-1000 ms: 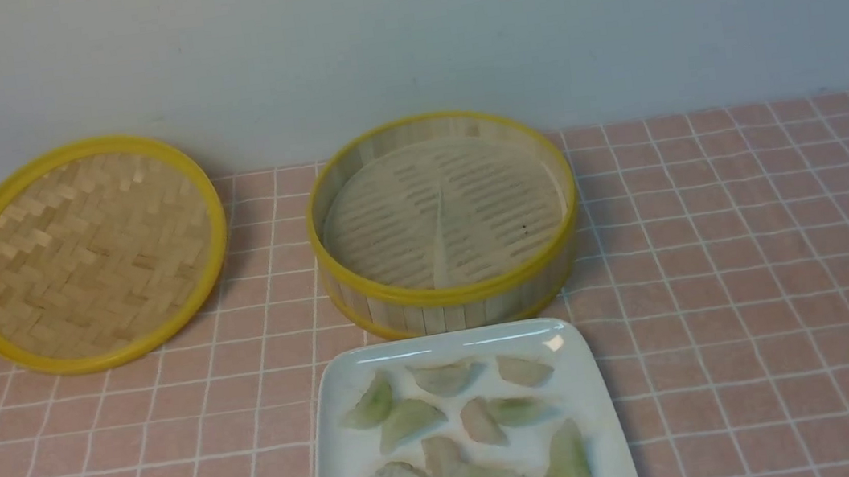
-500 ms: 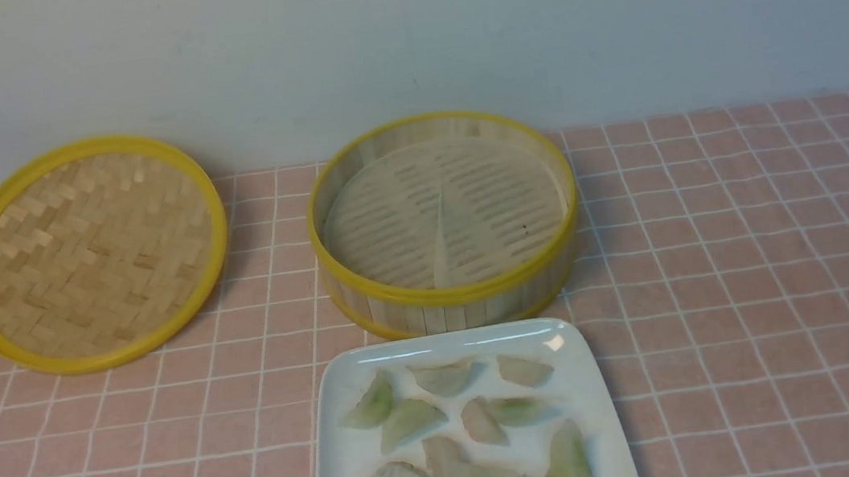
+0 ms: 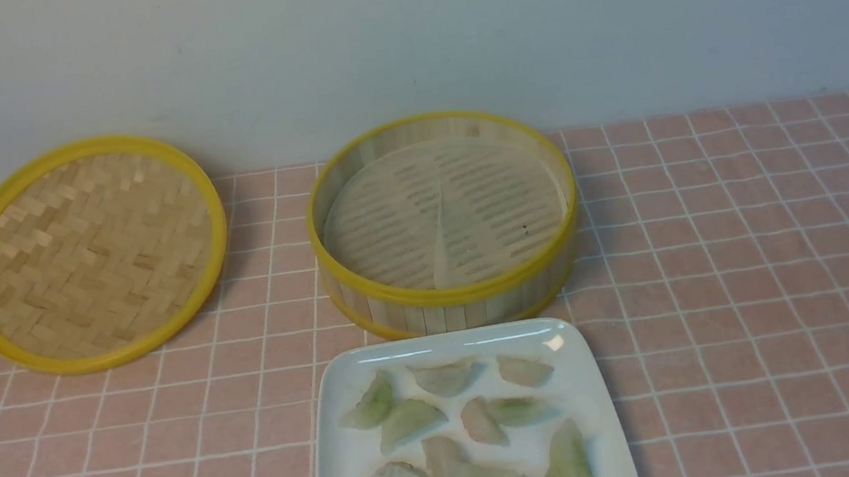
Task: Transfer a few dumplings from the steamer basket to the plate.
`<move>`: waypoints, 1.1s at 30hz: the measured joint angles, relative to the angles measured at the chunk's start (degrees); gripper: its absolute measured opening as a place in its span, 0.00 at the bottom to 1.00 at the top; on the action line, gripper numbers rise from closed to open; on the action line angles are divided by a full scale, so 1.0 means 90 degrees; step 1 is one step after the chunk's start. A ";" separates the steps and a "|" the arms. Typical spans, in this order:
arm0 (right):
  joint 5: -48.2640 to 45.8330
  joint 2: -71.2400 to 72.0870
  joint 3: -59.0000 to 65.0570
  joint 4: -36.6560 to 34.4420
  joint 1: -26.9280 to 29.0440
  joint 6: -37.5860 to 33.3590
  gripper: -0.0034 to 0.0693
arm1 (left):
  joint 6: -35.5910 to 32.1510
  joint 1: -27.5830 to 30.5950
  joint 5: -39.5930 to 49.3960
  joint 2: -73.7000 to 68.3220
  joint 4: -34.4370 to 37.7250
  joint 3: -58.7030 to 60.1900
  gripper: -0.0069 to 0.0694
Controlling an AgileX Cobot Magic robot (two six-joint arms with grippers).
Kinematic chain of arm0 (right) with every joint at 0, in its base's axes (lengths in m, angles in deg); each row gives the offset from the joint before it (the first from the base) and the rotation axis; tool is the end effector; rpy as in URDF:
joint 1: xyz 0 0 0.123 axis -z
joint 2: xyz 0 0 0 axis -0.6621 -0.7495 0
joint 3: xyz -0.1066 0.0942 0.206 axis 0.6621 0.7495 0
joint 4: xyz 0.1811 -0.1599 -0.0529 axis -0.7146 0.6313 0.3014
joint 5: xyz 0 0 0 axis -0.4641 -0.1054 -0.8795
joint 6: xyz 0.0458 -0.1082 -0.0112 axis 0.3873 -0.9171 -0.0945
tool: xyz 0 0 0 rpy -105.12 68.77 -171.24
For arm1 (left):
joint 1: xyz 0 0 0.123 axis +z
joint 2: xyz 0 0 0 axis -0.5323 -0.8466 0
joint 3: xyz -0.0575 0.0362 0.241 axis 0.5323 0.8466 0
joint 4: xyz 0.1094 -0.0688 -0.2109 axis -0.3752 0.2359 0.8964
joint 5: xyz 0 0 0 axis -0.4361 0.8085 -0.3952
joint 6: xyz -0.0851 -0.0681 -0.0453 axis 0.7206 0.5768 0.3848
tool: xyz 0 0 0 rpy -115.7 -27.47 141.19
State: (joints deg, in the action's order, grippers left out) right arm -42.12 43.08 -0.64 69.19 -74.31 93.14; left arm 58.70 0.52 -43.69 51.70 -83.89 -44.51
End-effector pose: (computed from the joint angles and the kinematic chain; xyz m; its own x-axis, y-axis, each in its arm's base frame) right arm 0.0694 0.0438 0.3293 0.0907 0.2380 -0.9670 -0.5557 0.8179 0.1492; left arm 0.0805 -0.0220 0.3705 -0.0376 -0.1092 -0.9933 0.3424 0.9324 -0.1154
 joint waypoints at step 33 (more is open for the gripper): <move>0.0000 0.0000 0.0000 0.0000 0.0000 0.0000 0.03 | -0.3049 0.3049 -0.2088 0.1581 0.2401 0.4660 0.08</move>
State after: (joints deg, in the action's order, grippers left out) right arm -42.12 43.08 -0.64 69.19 -74.31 93.14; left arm 31.26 27.96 -62.48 65.93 -62.29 -2.57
